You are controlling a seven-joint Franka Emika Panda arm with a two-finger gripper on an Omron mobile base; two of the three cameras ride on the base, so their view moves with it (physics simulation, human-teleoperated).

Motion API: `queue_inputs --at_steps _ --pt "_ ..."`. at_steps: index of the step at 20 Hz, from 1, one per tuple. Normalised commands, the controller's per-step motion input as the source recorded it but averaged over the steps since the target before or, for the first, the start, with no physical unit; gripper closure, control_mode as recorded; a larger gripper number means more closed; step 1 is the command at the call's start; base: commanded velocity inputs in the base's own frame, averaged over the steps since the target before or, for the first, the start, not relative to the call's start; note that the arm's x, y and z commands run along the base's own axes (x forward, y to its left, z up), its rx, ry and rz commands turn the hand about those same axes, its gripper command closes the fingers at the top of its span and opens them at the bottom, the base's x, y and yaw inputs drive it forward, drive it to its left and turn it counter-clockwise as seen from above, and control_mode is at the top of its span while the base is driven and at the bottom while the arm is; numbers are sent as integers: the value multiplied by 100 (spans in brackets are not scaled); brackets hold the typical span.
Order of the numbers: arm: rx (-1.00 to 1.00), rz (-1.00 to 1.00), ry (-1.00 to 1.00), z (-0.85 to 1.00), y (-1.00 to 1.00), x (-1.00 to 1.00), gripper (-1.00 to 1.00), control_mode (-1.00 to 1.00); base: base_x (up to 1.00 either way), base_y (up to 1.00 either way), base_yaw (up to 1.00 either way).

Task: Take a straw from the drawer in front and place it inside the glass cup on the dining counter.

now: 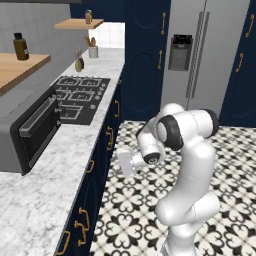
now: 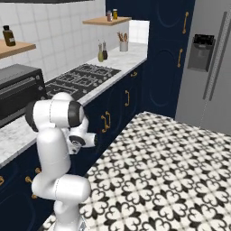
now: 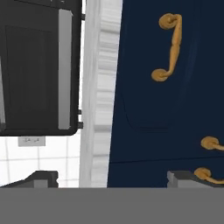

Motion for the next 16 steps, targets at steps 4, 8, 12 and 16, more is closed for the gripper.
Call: queue_inputs --at_steps 4,8,12,16 --pt "0 0 0 -28 3 46 -100 -100 0 0 0" --pt "0 0 0 -34 12 44 -100 -100 0 0 0" --pt "0 0 0 -42 24 45 -100 -100 0 0 0" --pt "0 0 0 -43 30 49 -100 -100 0 0 0"
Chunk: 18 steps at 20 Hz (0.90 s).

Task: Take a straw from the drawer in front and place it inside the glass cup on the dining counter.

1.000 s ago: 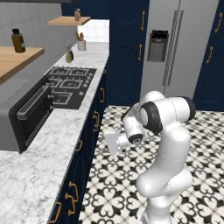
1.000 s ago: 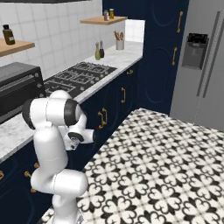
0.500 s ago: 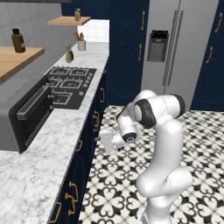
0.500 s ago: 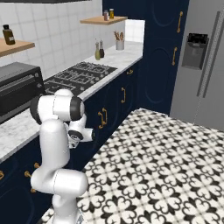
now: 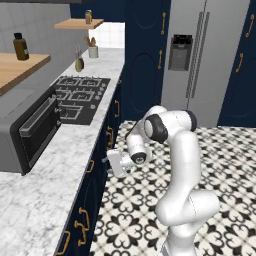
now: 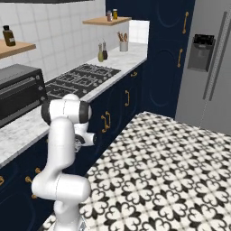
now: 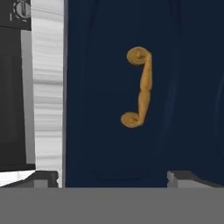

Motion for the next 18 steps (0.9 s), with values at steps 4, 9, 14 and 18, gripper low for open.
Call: queue_inputs --at_steps 4,9,14,18 --pt "0 0 0 -42 36 50 -100 -100 0 0 0" --pt "0 0 0 -28 26 47 -100 -100 0 0 0" --pt "-2 -1 1 -29 33 36 -100 -100 0 0 0" --pt "-4 -1 1 -29 29 29 -100 -100 0 0 0"
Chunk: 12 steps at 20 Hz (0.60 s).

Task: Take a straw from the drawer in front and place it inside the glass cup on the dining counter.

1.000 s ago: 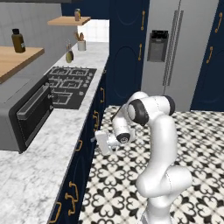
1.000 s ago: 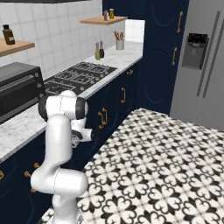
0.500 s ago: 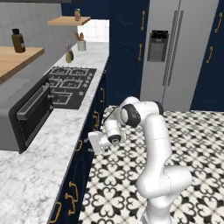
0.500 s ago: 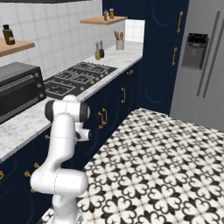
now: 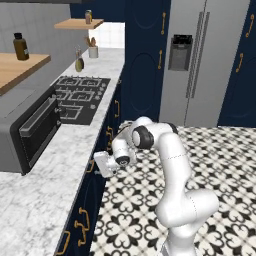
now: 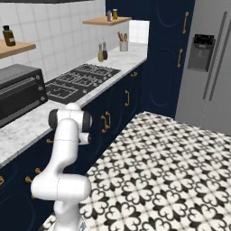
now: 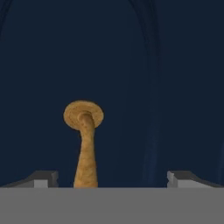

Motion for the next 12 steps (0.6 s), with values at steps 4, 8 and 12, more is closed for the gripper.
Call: queue_inputs --at_steps 4,8,12 --pt "-4 -1 0 -26 31 24 -100 -100 0 0 0" --pt "-8 -2 0 -33 31 16 -100 -100 0 0 0" --pt "-19 -5 0 -40 36 8 -100 -100 0 0 0"
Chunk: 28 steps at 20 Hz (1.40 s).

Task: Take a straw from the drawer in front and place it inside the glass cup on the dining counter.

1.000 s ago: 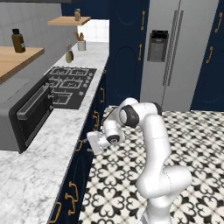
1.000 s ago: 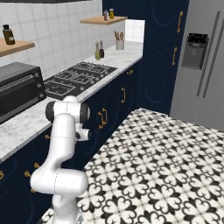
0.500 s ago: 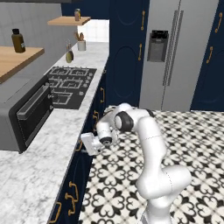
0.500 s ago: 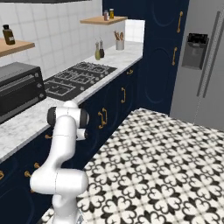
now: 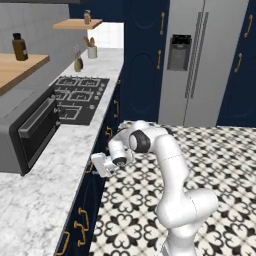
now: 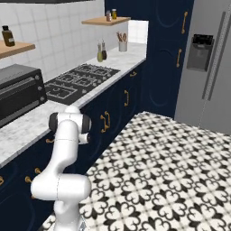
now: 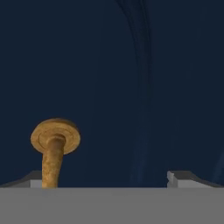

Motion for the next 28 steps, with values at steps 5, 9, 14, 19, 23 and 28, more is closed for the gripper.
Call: queue_inputs --at_steps 5,9,14,19,23,28 --pt "-48 -14 0 -47 86 0 100 -100 0 0 0" --pt "-65 -22 0 -61 95 -7 100 -100 0 0 0" --pt "-98 -29 0 -79 71 -28 100 -100 0 0 0" --pt "-97 -36 -5 -84 20 -81 100 -100 0 0 0" --pt "-86 -39 -28 -100 0 -100 100 -100 0 0 0" --pt "-73 -34 -42 -100 -32 -100 100 -100 0 0 0"
